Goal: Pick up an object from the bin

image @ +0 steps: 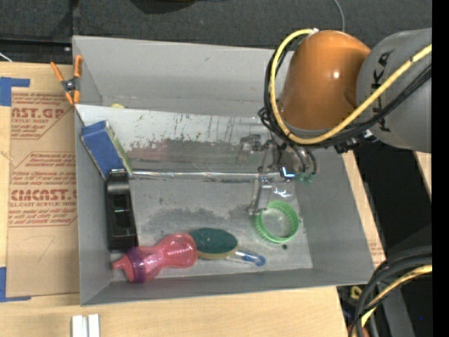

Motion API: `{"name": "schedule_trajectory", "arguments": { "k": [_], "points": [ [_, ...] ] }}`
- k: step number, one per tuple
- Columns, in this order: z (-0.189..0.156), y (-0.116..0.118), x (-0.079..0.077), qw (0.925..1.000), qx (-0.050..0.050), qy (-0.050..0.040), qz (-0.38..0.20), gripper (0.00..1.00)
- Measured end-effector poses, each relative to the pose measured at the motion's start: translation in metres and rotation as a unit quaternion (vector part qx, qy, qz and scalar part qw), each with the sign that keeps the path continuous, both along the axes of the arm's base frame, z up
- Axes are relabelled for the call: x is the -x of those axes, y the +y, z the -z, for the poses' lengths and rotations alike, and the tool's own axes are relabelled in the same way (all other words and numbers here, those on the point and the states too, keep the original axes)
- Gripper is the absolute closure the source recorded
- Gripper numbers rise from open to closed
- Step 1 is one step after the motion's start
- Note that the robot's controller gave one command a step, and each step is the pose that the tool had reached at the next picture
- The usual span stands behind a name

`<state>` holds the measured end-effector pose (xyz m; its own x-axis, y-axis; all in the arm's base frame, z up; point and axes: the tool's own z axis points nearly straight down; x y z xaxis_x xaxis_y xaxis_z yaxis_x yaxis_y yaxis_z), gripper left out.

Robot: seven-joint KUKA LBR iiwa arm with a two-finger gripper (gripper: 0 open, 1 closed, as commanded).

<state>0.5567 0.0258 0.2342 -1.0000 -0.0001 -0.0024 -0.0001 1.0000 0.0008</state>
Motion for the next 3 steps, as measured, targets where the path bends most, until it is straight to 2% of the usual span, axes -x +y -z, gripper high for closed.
{"name": "schedule_trajectory", "arguments": {
  "k": [1, 2, 3],
  "points": [
    [0.159, -0.11, 0.031, 0.994, -0.001, -0.0008, 0.11, 0.0],
    [0.164, -0.133, -0.024, 0.9888, 0.0, -0.0045, -0.149, 0.0],
    [0.135, -0.147, 0.067, 0.9887, 0.0, 0.004, 0.15, 0.0]
  ]
}}
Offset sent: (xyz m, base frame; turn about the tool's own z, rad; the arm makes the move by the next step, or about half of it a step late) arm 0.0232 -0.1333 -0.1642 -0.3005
